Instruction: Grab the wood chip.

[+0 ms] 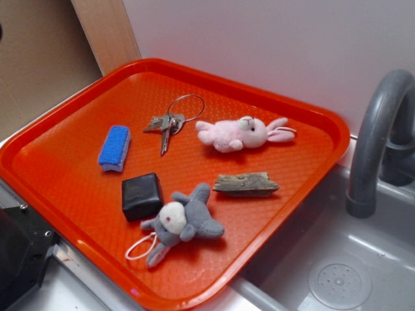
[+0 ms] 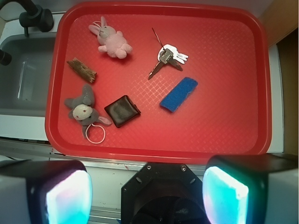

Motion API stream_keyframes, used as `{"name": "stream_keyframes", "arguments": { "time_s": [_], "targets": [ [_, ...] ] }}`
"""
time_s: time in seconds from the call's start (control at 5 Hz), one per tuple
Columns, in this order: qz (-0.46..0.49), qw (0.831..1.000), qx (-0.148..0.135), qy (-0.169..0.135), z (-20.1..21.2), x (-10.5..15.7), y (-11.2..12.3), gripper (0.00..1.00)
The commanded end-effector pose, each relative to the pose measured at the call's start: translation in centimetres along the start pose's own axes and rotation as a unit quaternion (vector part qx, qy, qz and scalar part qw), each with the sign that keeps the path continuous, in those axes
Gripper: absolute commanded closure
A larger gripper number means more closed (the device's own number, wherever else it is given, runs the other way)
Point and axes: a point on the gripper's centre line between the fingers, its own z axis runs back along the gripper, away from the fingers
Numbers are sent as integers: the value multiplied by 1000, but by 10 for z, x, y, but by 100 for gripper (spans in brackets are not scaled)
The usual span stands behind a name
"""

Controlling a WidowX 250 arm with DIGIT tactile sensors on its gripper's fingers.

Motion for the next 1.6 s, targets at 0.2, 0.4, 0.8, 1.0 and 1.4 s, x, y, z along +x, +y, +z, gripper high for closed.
{"name": "stream_keyframes", "arguments": {
  "time_s": [0.2,0.4,0.8,1.0,1.4],
  "targets": [
    [-67,998,-8,-17,-11,33,-20,0],
    [-129,991,-4,-31,-20,51,-42,0],
    [-284,958,17,-41,-53,81,-81,0],
    [-289,954,31,-71,-83,97,-96,0],
    [-294,955,-2,-48,-151,118,-112,0]
  ]
}}
